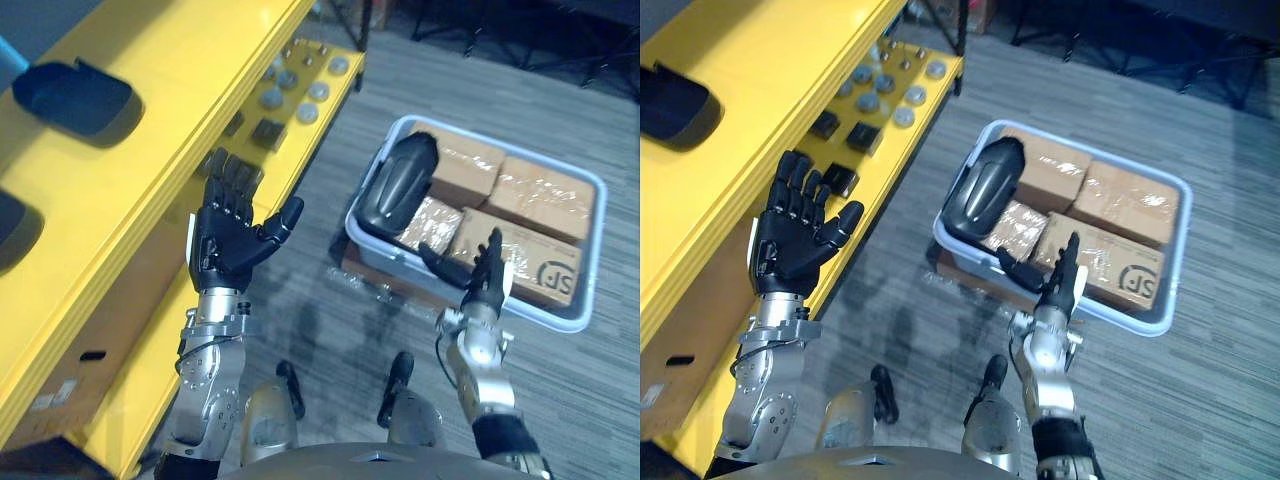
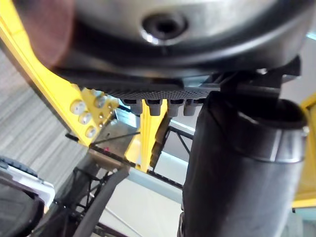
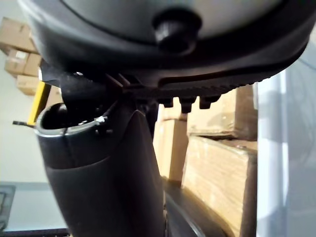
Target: Walk over and take three plastic housings, then place them on the shelf
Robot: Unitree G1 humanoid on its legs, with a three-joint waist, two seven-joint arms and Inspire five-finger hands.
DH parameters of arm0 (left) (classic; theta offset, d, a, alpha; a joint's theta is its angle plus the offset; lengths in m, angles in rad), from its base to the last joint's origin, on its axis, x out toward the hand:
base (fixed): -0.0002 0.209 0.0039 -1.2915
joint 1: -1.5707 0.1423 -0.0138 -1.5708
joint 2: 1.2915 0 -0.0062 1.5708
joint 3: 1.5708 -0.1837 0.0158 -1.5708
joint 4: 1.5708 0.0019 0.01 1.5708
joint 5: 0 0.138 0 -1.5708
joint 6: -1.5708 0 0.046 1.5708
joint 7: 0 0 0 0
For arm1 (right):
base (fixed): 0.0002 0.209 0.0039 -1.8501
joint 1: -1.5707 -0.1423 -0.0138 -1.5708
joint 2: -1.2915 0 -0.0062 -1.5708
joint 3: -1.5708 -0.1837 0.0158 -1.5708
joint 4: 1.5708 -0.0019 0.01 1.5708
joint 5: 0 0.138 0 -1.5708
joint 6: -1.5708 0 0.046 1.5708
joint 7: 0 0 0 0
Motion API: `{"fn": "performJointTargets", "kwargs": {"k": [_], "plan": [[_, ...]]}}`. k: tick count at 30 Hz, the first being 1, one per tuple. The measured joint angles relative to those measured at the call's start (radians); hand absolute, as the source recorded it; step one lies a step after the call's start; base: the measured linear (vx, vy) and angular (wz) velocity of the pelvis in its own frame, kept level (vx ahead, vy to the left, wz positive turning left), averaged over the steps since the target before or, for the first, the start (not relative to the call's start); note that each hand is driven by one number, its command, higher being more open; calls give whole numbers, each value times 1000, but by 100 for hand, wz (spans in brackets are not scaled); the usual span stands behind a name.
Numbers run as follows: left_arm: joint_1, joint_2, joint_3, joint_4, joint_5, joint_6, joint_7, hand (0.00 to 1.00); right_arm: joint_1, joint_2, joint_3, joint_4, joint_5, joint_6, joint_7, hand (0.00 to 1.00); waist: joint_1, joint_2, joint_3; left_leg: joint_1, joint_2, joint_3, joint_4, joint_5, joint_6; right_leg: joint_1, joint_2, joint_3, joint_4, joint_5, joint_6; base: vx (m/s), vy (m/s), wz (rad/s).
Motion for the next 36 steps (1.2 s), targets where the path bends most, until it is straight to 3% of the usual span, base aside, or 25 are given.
{"fn": "performJointTargets", "kwargs": {"k": [4, 11, 19, 22, 23, 29, 36], "plan": [[-28, 0, -37, 0, 44, 23, -5, 100, -238, -150, -49, 80, -98, 66, -88, 100, 24, 19, 59, -49, -10, -49, 16, 17, 7, -3, 1, -47, -13, 14, -2, -68, 21, 33], [-63, 3, -28, 0, 71, 23, 3, 100, -443, -316, -45, 221, -156, 146, -96, 100, 34, 40, 105, -55, -35, -73, -12, 35, 15, -3, -16, -75, -6, 14, -2, -25, 32, 14], [-133, 12, -38, 67, 70, 23, 6, 100, -625, -401, 12, 519, -169, 350, 7, 100, 60, 78, 154, -99, -48, -101, 4, 44, 27, -43, -34, -87, 43, 8, -9, -52, 49, 8], [-139, 12, -43, 76, 70, 24, 7, 100, -651, -426, 28, 541, -179, 382, 44, 100, 71, 87, 164, -106, -51, -105, 8, 47, 30, -52, -41, -88, 61, 4, -14, -73, 54, 5], [-137, 12, -42, 80, 69, 24, 8, 100, -667, -432, 33, 551, -192, 390, 66, 0, 76, 88, 165, -109, -51, -104, 12, 47, 31, -60, -45, -87, 72, 1, -18, -86, 48, -2], [-139, 12, -53, 117, 68, 25, 13, 100, -727, -460, 115, 614, -225, 445, 188, 0, 81, 89, 165, -123, -51, -105, 19, 53, 34, -78, -52, -86, 96, -7, -28, -92, 30, 0], [-137, 12, -88, 146, 67, 38, 24, 100, -790, -525, 140, 667, -248, 474, 176, 0, 86, 99, 168, -124, -53, -113, -1, 76, 29, -78, -50, -100, 97, -9, -30, -50, 8, 5]]}}
